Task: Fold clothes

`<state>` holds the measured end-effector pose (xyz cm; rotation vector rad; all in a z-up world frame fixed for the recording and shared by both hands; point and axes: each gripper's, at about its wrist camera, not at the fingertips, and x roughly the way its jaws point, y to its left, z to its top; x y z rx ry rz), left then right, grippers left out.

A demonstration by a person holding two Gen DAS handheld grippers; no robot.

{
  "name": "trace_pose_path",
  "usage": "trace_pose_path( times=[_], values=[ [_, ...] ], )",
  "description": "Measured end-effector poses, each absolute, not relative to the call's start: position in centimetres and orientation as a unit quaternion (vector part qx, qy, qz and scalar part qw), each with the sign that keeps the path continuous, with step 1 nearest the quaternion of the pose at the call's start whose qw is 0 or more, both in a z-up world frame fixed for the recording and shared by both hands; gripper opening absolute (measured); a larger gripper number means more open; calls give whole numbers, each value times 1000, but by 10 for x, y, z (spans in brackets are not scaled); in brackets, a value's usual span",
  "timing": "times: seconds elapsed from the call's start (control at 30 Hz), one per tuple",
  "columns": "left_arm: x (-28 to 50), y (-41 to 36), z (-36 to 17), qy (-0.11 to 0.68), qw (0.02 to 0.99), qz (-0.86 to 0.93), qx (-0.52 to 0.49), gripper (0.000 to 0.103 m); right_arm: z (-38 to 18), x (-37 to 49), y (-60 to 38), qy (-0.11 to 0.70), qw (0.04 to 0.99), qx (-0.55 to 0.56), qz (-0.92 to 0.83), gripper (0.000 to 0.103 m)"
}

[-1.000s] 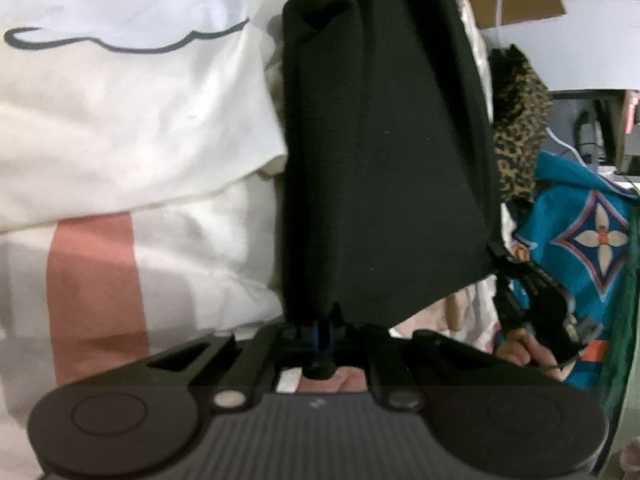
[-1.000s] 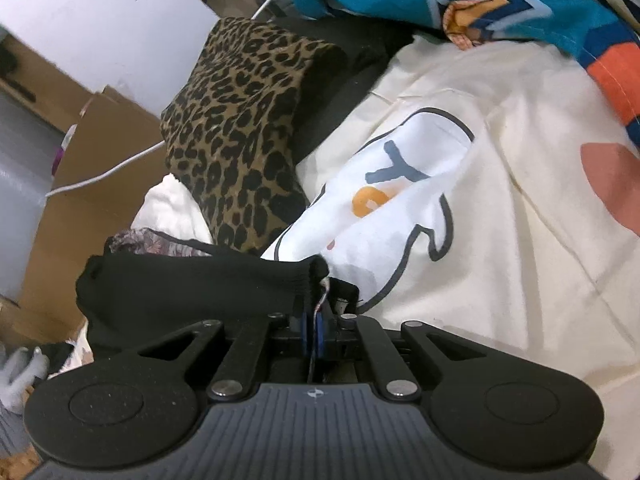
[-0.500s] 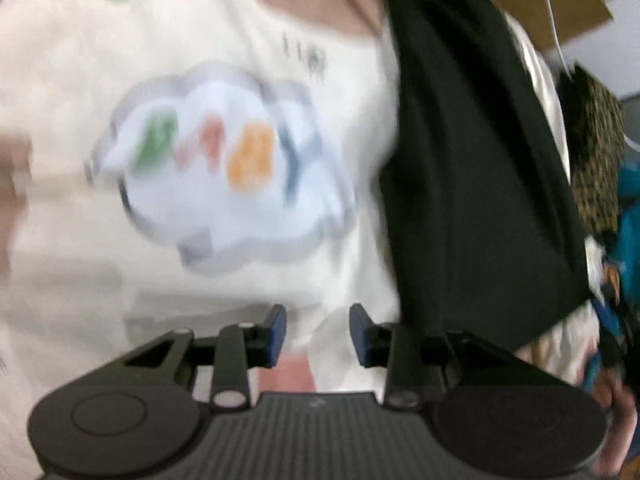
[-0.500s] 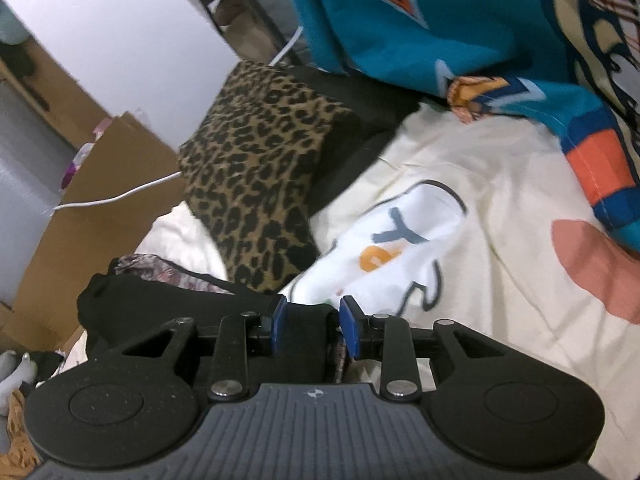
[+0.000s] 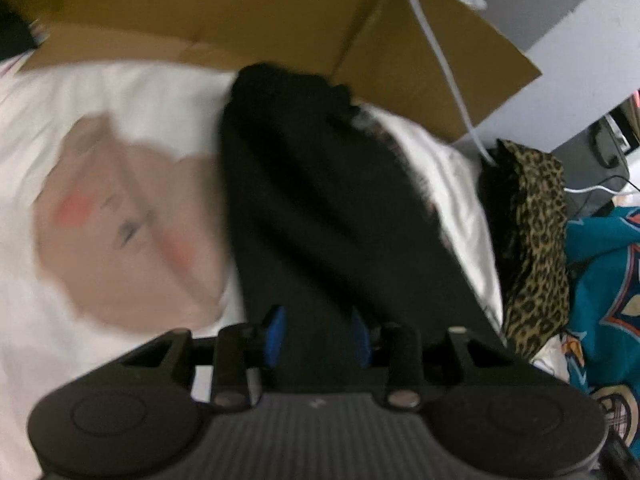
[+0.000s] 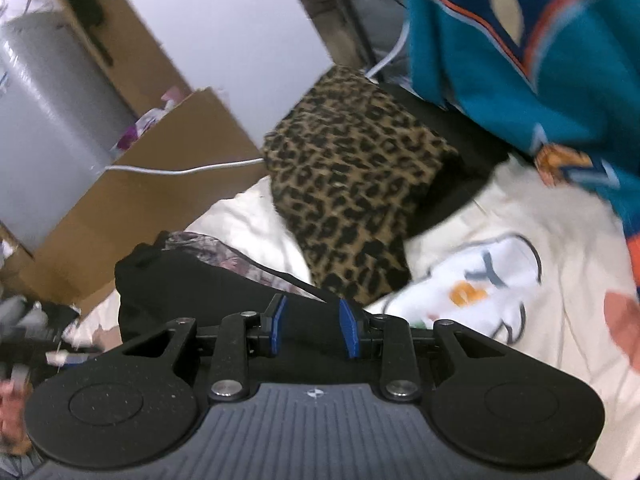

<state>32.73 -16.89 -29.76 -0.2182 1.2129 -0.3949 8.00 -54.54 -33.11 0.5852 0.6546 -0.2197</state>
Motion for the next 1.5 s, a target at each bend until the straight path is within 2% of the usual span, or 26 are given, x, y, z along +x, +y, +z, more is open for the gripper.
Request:
trace_pose_path(
  times=[0.27, 0.6, 1.0, 1.1, 1.33, 1.5],
  values=[
    [389, -217, -310, 587, 782, -194, -76, 40, -307, 121, -513, 345, 905, 235, -84, 34],
    [440, -246, -291, 592, 787, -165, -44, 41, -333, 163, -489, 391, 902, 169, -75, 34],
    [470, -287, -308, 606, 778, -164, -19, 42, -370, 172, -494, 361, 911, 194, -52, 34],
    [478, -293, -318, 609, 777, -158, -14, 39, -380, 171, -498, 356, 913, 195, -47, 34],
    [490, -309, -330, 622, 769, -145, -25, 38, -387, 167, -510, 362, 921, 144, -19, 34],
    [489, -321, -341, 640, 757, -127, 22, 38, -391, 167, -521, 357, 922, 143, -37, 33]
  ],
)
